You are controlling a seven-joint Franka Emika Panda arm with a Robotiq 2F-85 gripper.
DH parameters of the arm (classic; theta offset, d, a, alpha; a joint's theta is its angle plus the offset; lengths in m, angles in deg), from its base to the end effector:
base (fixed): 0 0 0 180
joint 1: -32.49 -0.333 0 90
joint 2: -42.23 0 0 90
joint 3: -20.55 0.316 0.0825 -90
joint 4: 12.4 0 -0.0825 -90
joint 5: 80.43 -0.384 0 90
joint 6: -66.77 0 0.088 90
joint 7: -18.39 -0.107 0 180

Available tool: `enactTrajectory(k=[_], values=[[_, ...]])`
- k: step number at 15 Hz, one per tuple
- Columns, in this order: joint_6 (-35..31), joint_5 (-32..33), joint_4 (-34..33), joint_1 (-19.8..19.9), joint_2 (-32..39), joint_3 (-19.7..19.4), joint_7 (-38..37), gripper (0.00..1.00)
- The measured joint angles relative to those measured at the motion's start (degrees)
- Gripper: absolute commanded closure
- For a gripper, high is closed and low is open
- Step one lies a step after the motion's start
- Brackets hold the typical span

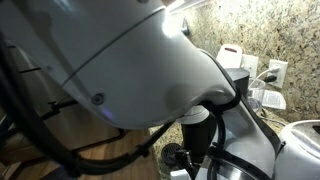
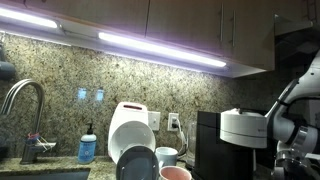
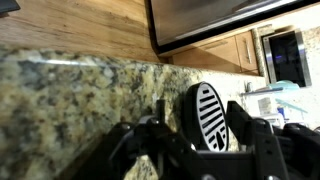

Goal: Remove the cup holder from the coffee machine.

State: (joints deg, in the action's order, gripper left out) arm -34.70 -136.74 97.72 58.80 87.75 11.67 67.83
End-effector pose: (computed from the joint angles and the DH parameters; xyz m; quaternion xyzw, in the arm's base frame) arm 0.4601 -0.2431 0.0586 -0.8428 0.1929 0.0747 0.4968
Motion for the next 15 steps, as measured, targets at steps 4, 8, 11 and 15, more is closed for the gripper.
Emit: enactTrajectory(k=[4, 8, 11, 15], values=[[0.0, 0.0, 0.0, 0.0, 0.0, 0.0, 0.0, 0.09], [0.6, 0.0, -0.1, -0.1, -0.3, 0.0, -0.1, 0.00], [0.5, 0.1, 0.0, -0.4, -0.8, -0.3, -0.2, 0.00], [0.5, 0.1, 0.1, -0.9, -0.9, -0.8, -0.2, 0.00]])
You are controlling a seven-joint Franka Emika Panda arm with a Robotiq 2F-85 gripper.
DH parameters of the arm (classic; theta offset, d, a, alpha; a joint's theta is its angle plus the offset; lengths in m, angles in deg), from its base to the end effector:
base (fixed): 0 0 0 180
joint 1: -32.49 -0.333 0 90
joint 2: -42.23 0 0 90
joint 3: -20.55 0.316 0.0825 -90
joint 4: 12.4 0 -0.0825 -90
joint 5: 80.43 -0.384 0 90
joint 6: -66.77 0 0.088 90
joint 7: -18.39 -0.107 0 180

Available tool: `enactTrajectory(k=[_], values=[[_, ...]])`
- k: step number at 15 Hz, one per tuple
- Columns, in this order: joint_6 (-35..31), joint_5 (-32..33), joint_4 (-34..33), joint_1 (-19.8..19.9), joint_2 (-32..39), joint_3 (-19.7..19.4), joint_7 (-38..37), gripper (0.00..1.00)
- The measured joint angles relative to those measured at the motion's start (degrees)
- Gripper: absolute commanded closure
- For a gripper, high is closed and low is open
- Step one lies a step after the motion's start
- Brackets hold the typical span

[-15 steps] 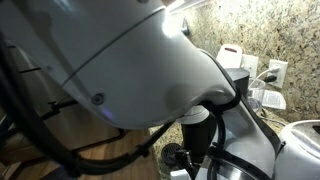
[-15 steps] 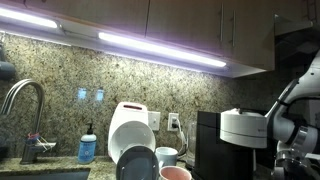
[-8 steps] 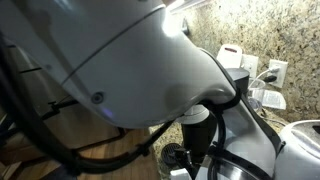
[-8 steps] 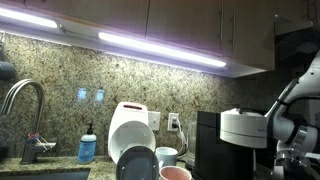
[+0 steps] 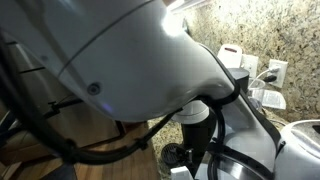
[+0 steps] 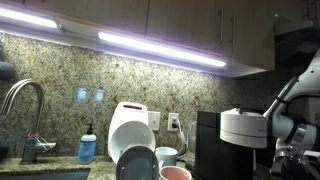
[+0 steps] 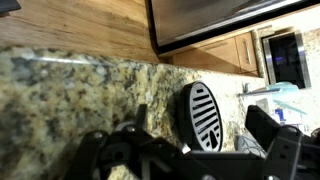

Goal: Remove the cup holder from the coffee machine.

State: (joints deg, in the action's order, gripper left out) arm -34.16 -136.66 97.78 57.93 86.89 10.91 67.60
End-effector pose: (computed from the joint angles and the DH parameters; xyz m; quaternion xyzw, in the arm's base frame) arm 0.4633 -0.2430 0.0667 -0.8451 0.1890 0.0745 0.4945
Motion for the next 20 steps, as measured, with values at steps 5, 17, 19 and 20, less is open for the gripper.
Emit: enactTrajectory(k=[5, 17, 19, 20], values=[[-0.6, 0.0, 0.9, -0.5, -0.7, -0.5, -0.1, 0.00], [-2.4, -0.2, 4.0, -1.6, -4.3, -1.3, -2.3, 0.00], [-2.7, -0.4, 3.9, -2.2, -4.3, -1.2, -2.9, 0.00], [-3.0, -0.6, 3.9, -2.5, -4.3, -1.2, -3.2, 0.00]])
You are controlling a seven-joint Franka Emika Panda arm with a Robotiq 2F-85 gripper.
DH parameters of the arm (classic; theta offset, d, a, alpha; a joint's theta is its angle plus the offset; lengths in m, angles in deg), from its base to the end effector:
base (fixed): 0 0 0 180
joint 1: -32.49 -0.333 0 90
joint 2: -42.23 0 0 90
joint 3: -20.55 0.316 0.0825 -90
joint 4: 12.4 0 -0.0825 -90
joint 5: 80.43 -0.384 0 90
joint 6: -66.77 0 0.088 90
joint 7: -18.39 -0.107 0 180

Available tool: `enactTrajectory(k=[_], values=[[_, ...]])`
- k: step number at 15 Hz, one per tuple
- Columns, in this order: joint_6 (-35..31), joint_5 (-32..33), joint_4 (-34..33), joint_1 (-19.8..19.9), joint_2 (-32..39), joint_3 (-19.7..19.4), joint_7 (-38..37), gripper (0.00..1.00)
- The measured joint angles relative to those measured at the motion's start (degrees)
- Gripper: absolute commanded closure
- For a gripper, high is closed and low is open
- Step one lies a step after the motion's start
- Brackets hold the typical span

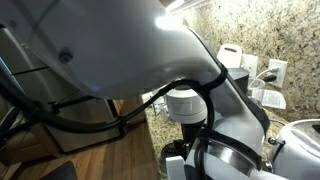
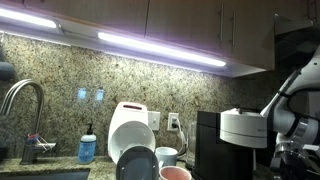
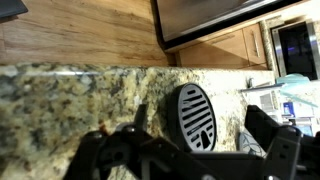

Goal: Remove the cup holder from the coffee machine.

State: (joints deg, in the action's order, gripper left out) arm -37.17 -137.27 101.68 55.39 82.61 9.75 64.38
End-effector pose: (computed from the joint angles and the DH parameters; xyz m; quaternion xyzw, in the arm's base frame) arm 0.4628 -0.2335 0.0875 -0.8527 0.2130 0.0757 0.4710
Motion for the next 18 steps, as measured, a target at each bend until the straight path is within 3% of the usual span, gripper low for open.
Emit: enactTrajectory(k=[18], values=[[-2.7, -3.5, -0.4, -2.3, 1.2, 1.6, 2.4, 0.00]])
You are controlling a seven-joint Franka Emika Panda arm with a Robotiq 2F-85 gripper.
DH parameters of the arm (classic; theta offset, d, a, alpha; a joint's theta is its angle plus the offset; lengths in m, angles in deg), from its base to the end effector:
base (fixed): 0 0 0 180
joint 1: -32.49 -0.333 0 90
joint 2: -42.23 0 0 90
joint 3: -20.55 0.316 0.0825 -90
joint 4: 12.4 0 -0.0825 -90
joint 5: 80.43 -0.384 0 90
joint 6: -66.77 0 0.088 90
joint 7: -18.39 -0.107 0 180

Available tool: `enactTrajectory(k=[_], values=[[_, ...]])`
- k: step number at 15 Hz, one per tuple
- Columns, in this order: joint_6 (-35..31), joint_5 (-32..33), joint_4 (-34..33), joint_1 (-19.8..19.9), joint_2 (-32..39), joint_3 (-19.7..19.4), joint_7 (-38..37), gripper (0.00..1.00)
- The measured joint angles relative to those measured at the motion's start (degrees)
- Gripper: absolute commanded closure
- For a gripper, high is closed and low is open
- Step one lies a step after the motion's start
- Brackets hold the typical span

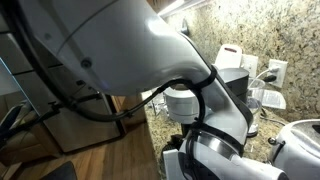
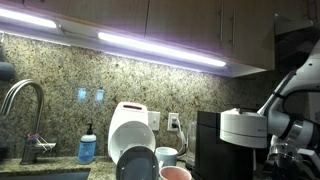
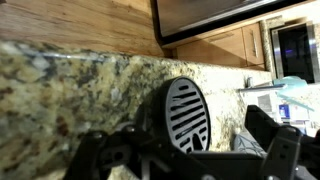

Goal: Remove the cup holder from the coffee machine.

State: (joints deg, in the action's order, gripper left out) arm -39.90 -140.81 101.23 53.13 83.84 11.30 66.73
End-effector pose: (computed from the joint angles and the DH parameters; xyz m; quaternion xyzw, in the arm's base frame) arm 0.4816 -0.2063 0.0776 -0.8575 0.1955 0.0560 0.4726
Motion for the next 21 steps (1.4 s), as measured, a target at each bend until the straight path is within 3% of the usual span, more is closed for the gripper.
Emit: enactTrajectory(k=[20, 21], values=[[-0.8, -1.4, 0.0, -0.4, 0.1, 0.7, 2.2, 0.00], [-0.8, -1.6, 0.0, -0.4, 0.2, 0.7, 2.2, 0.08]])
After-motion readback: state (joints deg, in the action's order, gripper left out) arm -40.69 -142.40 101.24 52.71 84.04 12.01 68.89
